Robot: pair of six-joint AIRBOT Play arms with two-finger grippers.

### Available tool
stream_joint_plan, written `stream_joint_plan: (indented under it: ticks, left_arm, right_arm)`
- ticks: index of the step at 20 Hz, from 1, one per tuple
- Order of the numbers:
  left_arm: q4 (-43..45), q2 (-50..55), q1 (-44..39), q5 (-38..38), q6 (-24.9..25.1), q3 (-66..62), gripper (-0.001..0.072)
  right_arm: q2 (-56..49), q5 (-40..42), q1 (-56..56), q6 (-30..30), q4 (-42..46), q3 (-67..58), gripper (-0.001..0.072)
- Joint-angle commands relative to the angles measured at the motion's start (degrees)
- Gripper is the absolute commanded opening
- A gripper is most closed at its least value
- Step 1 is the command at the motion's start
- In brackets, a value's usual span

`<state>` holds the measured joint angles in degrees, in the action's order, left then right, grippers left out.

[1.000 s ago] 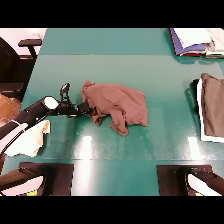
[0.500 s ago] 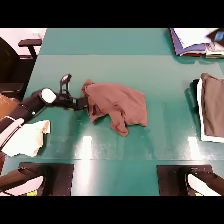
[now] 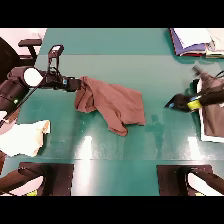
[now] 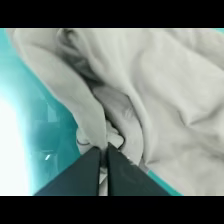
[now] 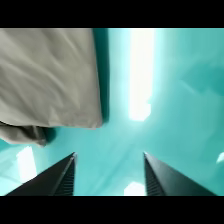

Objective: Fold the shirts.

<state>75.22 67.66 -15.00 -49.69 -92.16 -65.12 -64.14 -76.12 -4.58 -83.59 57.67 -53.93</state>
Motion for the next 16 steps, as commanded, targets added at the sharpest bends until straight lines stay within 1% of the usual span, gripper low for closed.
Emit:
stream_joint_plan:
  ticks: [1,4,7,8,11,12,14,16]
  left_arm:
    - [1.33,-0.09,0.04,-0.39,0.04,-0.74,0.0026]
    - [2.32,-0.09,0.04,-0.50,0.02,-0.68,0.0026]
    - [2.47,-0.09,0.04,-0.48,0.02,-0.70,0.0026]
    - [2.49,-0.09,0.04,-0.48,0.02,-0.70,0.0026]
    - [2.93,-0.09,0.04,-0.50,0.00,-0.70,0.0026]
    - [3.61,-0.09,0.04,-0.46,-0.02,-0.72,0.0026]
    - [7.13,-0.26,0.04,-0.81,-1.64,-1.62,0.0026]
    - [11.04,-1.38,0.04,-1.40,-2.64,-4.11,0.0026]
  right_arm:
    - [-7.23,11.63,-5.01,3.48,-8.94,10.51,0.0444]
    - [-14.58,15.85,-9.81,5.79,-14.49,7.08,0.0444]
    - [-21.29,16.41,-13.38,5.75,-14.49,0.35,0.0430]
    - [-23.21,16.50,-13.99,5.73,-14.47,-1.73,0.0361]
    - [-27.04,17.57,-14.25,5.75,-14.03,-6.64,0.0048]
    - [-27.23,17.84,-13.77,5.70,-12.94,-8.00,0.0015]
    - [-25.68,16.94,-11.74,5.64,-9.84,-11.02,0.0015]
    - [-21.46,15.32,-8.68,5.51,-4.61,-14.75,0.0014]
